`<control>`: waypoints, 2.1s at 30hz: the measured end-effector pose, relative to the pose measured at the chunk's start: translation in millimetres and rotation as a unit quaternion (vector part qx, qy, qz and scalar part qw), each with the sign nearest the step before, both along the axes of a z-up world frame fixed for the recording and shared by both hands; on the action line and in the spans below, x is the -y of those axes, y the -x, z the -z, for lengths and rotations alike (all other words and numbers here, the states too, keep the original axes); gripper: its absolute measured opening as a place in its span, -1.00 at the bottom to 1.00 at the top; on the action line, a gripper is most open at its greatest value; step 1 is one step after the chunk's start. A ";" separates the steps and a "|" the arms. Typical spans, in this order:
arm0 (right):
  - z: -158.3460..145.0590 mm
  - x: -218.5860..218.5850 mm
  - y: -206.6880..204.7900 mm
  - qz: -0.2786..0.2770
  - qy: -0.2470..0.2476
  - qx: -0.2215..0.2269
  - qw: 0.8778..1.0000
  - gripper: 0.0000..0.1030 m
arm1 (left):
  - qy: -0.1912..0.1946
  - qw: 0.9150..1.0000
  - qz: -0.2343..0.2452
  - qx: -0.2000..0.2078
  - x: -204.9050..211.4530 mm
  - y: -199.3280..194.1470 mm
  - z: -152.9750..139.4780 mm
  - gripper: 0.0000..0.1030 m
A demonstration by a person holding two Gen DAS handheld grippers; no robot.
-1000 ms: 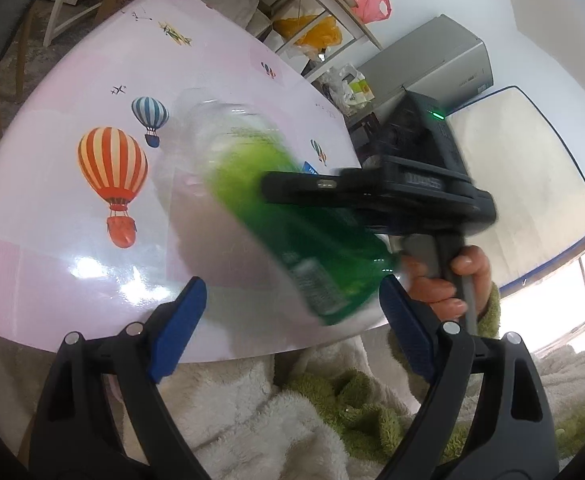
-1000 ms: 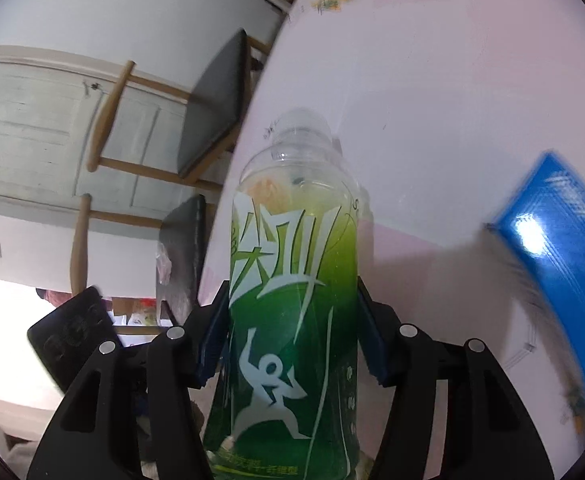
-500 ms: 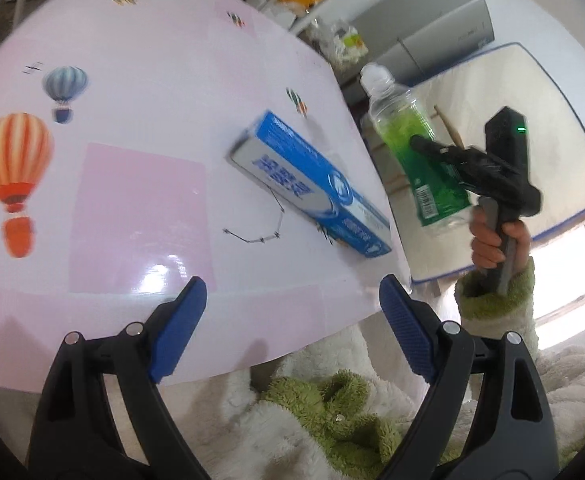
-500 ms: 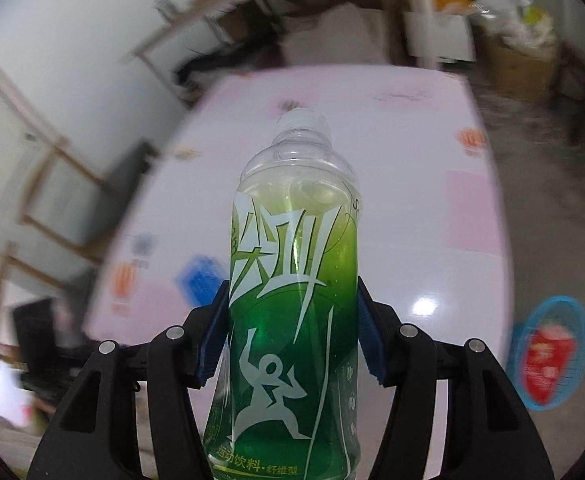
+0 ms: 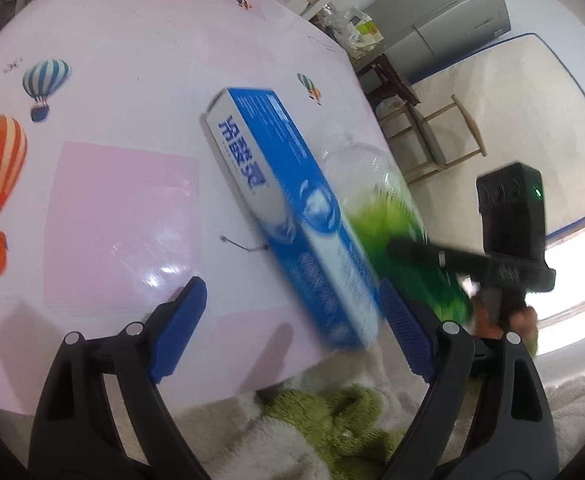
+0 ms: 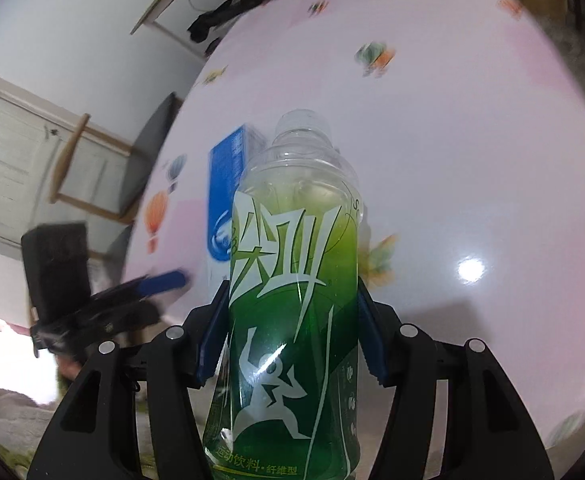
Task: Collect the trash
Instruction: 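Close the left tool on the blue toothpaste box while the right tool holds the bottle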
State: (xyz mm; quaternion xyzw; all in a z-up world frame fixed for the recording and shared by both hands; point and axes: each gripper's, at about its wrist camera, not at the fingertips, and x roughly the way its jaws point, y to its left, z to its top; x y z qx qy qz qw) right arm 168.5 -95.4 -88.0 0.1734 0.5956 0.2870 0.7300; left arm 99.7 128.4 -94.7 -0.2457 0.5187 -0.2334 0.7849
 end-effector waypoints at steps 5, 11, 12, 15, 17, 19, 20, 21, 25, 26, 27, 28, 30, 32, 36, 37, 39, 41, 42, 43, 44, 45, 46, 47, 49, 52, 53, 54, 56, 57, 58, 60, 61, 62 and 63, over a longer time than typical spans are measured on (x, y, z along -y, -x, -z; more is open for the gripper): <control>-1.0 -6.5 4.6 0.034 -0.013 0.007 0.999 0.10 | -0.029 0.999 -0.015 0.000 0.3 -10.0 -0.8 0.62; -1.4 18.8 0.8 0.091 0.039 0.026 0.995 0.11 | -0.089 0.996 -0.018 0.013 13.5 -21.9 -0.4 0.62; 0.0 18.7 0.5 0.091 0.039 0.022 0.995 0.11 | -0.098 0.995 -0.018 0.013 15.4 -24.4 -0.2 0.62; 3.3 19.3 6.2 0.084 0.042 0.015 0.995 0.13 | -0.133 0.991 -0.020 0.023 21.4 -28.9 -0.8 0.62; 7.0 22.5 2.9 0.082 0.046 0.014 0.995 0.28 | -0.156 0.987 -0.025 0.028 23.5 -31.5 -1.2 0.63; 8.0 23.3 1.6 0.078 0.056 0.015 0.995 0.31 | -0.176 0.983 -0.033 0.031 23.2 -33.0 -2.0 0.63; 6.9 24.8 1.6 0.078 0.058 0.016 0.995 0.31 | -0.181 0.982 -0.033 0.032 26.6 -35.7 -2.4 0.63; 6.3 27.8 1.1 0.078 0.062 0.017 0.995 0.34 | -0.191 0.981 -0.030 0.034 27.9 -36.7 -2.4 0.65; 6.7 27.8 -2.1 0.077 0.075 0.018 0.994 0.45 | -0.228 0.973 -0.020 0.040 36.6 -39.3 -2.1 0.74; 7.9 27.3 -3.5 0.077 0.077 0.017 0.994 0.47 | -0.234 0.971 -0.016 0.042 38.1 -40.2 -1.5 0.75; 8.4 27.3 -3.8 0.075 0.079 0.016 0.994 0.49 | -0.238 0.970 -0.014 0.044 38.4 -38.2 -1.0 0.75; 8.2 26.7 -3.8 0.073 0.082 0.017 0.994 0.50 | -0.243 0.969 -0.011 0.045 38.8 -36.8 -0.7 0.77; 8.2 23.5 -3.9 0.069 0.093 0.021 0.993 0.54 | -0.250 0.967 -0.006 0.048 39.8 -35.4 -0.1 0.79; 10.3 21.3 -4.1 0.065 0.097 0.019 0.993 0.57 | -0.257 0.965 -0.002 0.050 41.2 -34.7 0.5 0.81; 11.4 17.6 -4.1 0.062 0.100 0.022 0.993 0.58 | -0.279 0.959 0.010 0.050 48.6 -33.9 2.9 0.83; 11.1 16.8 -4.2 0.061 0.100 0.023 0.993 0.59 | -0.288 0.956 0.014 0.051 51.7 -33.5 3.9 0.83; 11.3 15.6 -4.2 0.060 0.100 0.023 0.993 0.62 | -0.309 0.949 0.027 0.055 57.4 -32.0 5.4 0.83; 11.9 16.0 -4.4 0.061 0.098 0.023 0.993 0.65 | -0.314 0.948 0.030 0.054 58.0 -31.2 5.5 0.83; 12.0 15.9 -4.3 0.061 0.097 0.024 0.993 0.66 | -0.313 0.948 0.029 0.053 57.4 -31.4 5.1 0.83; 11.9 15.8 -4.3 0.062 0.097 0.024 0.993 0.67 | -0.313 0.948 0.030 0.052 57.3 -31.2 4.9 0.83; 12.0 15.8 -4.5 0.062 0.097 0.024 0.993 0.67 | -0.317 0.946 0.030 0.051 57.3 -31.9 5.2 0.83; 12.0 15.4 -4.6 0.063 0.097 0.024 0.993 0.67 | -0.322 0.945 0.031 0.051 57.7 -32.1 5.5 0.84; 11.7 14.9 -5.5 0.063 0.097 0.023 0.993 0.67 | -0.323 0.945 0.032 0.049 57.7 -33.0 5.4 0.84; 11.6 14.6 -5.9 0.063 0.097 0.023 0.993 0.67 | -0.323 0.945 0.030 0.047 57.3 -34.6 5.3 0.83; 11.4 15.0 -6.9 0.064 0.094 0.020 0.993 0.67 | -0.323 0.945 0.024 0.046 56.0 -35.7 4.9 0.84; 8.1 14.6 -7.8 0.062 0.089 0.019 0.994 0.67 | -0.324 0.945 0.020 0.045 56.2 -36.9 5.6 0.84; 6.1 13.6 -7.2 0.060 0.090 0.022 0.994 0.67 | -0.324 0.945 0.021 0.044 56.2 -36.8 5.6 0.84; 3.2 11.9 -6.3 0.060 0.095 0.027 0.993 0.67 | -0.323 0.945 0.021 0.045 56.1 -37.1 5.5 0.83; -0.9 8.2 -4.8 0.057 0.102 0.037 0.992 0.67 | -0.323 0.945 0.019 0.045 56.4 -36.6 5.1 0.84; -3.4 6.3 -4.3 0.056 0.107 0.042 0.992 0.67 | -0.323 0.945 0.019 0.045 55.6 -37.5 5.4 0.83; -5.3 4.6 -4.2 0.056 0.113 0.048 0.991 0.67 | -0.323 0.945 0.019 0.046 55.7 -37.0 5.4 0.83; -8.6 -0.3 -4.1 0.051 0.139 0.064 0.987 0.67 | -0.322 0.945 0.020 0.045 55.7 -35.4 5.3 0.83; -9.9 -2.5 -4.2 0.049 0.150 0.071 0.985 0.67 | -0.321 0.946 0.020 0.044 54.8 -35.8 5.4 0.83; -10.3 -4.2 -4.2 0.047 0.160 0.077 0.983 0.67 | -0.318 0.947 0.020 0.043 54.2 -35.6 5.0 0.83; -10.6 -7.3 -4.1 0.043 0.169 0.081 0.981 0.67 | -0.310 0.950 0.018 0.041 52.6 -34.8 4.1 0.83</control>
